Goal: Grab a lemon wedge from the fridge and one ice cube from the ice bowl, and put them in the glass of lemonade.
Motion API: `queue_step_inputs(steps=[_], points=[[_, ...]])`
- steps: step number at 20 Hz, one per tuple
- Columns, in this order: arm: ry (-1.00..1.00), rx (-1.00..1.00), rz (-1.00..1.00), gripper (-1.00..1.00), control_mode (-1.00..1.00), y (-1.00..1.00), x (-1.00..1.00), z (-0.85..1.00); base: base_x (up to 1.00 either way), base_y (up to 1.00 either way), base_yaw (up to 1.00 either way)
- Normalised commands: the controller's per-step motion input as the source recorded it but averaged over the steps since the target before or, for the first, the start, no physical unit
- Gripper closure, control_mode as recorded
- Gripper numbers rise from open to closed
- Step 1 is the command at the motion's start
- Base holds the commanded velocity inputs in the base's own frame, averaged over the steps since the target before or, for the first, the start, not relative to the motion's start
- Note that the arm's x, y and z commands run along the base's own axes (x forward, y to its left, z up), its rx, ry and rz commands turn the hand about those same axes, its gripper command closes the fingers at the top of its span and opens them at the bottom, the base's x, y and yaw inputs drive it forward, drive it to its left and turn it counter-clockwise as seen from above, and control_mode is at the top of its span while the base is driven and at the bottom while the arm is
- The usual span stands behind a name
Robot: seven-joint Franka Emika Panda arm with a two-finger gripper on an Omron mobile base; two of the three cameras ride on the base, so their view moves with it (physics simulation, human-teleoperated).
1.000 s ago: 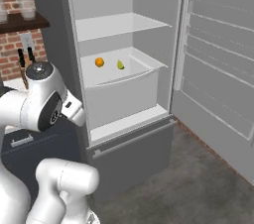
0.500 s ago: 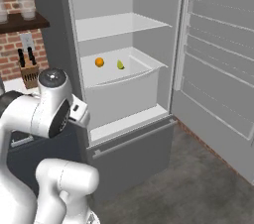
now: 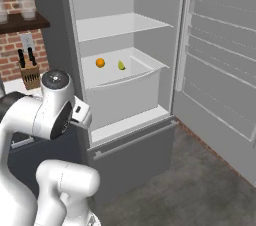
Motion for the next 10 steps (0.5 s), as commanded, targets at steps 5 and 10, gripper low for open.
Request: queue_step_inputs(steps=[5,10], points=[[-0.04,0.0,0.0,-1.0,1.0,-0.05,0.0,-0.06,0.0,-0.05,0.01],[0.0,0.0,0.0,-1.0,1.0,0.0,0.0,0.0,0.18,-0.57,0.21]])
